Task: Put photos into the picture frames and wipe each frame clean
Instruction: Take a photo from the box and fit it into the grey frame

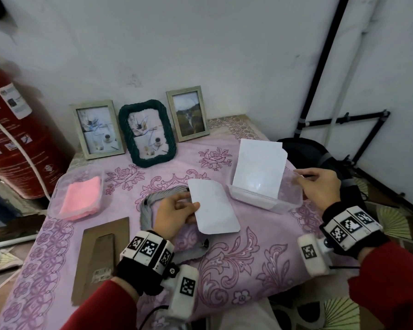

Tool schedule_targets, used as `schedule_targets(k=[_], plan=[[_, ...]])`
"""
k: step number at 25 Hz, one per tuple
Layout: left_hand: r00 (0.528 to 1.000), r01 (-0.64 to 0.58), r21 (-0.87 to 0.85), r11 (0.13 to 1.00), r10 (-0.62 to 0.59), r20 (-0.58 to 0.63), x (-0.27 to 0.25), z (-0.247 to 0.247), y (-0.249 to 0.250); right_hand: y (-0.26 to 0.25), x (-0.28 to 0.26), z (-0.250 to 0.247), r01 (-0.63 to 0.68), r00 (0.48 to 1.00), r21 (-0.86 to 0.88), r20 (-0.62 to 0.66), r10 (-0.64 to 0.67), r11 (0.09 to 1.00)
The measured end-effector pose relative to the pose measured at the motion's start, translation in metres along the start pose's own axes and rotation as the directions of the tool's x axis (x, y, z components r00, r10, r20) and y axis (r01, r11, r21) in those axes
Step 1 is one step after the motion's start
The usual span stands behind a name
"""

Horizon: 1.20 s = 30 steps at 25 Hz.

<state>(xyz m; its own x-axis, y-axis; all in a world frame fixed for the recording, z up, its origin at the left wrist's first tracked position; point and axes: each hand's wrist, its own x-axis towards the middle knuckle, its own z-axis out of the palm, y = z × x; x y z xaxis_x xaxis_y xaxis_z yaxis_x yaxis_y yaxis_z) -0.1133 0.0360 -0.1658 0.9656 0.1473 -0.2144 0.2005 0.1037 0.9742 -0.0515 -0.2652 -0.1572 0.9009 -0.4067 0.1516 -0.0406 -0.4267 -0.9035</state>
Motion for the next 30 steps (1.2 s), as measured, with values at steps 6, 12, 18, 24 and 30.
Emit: schedule_targets(k=[6,12,18,24,30], plan=[[0.991,0.088,-0.02,0.996,-0.085,0.099,0.01,0.045,-0.005,0.009,0.022,-0.01,0.043,0.993,-0.02,0.107,-0.041,0.999],[0.991,0.069,0.171,0.983,-0.088,0.105,0.017,0.069,-0.017,0.009,0.037,-0.003,0.04,0.982,-0.016,0.186,-0.036,0.999],[0.993,-0.078,0.415,0.906,0.034,0.111,0.017,0.073,-0.02,0.009,0.046,0.005,0.04,0.977,0.022,0.208,-0.043,0.999],[0.995,-0.066,0.461,0.885,0.024,0.097,0.013,0.075,-0.015,0.011,0.045,0.01,0.086,0.979,-0.06,0.189,-0.074,0.994],[0.991,-0.058,0.472,0.88,-0.005,0.131,0.01,0.076,-0.015,0.01,0.042,0.009,0.094,0.979,-0.071,0.185,-0.08,0.993]])
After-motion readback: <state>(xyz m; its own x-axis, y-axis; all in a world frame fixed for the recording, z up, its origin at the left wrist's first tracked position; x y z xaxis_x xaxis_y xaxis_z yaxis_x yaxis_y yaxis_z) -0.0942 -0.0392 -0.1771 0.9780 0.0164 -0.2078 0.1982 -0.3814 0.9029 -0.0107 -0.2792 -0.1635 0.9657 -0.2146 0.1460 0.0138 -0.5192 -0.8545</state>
